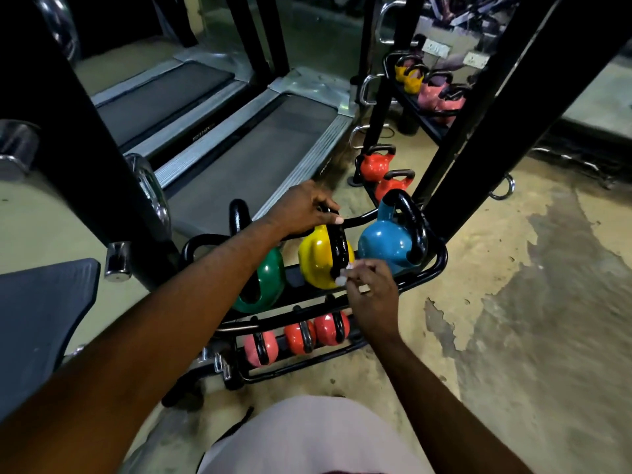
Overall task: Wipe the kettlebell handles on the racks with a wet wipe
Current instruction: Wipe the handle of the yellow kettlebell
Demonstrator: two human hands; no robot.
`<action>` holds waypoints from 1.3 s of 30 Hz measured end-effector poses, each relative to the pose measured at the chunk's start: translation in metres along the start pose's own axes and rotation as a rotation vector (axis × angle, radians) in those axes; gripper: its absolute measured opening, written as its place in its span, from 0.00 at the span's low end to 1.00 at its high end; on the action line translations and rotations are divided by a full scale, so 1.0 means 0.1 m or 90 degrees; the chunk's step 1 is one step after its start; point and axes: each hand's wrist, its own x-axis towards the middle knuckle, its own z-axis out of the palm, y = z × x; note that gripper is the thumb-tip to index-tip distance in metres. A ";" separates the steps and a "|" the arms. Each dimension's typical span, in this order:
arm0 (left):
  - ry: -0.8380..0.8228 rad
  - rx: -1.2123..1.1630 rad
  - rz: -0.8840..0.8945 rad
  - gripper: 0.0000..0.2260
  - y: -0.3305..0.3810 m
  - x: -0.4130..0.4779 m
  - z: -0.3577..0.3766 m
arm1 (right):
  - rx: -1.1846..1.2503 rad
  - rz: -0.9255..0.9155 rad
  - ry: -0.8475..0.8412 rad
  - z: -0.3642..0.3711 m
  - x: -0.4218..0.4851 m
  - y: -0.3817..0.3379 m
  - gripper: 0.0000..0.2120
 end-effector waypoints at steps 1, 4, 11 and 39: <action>0.004 -0.002 0.002 0.15 0.02 0.01 0.00 | 0.013 -0.012 0.023 -0.04 0.13 -0.10 0.10; 0.022 0.004 -0.001 0.12 -0.02 -0.03 -0.02 | -0.001 -0.083 0.017 0.01 0.50 -0.29 0.09; 0.016 0.008 -0.009 0.12 -0.02 -0.04 0.09 | -0.070 -0.169 -0.021 -0.03 0.14 -0.10 0.08; 0.210 0.052 0.164 0.09 0.19 -0.65 0.36 | 0.245 0.265 -0.328 0.21 1.74 -0.26 0.07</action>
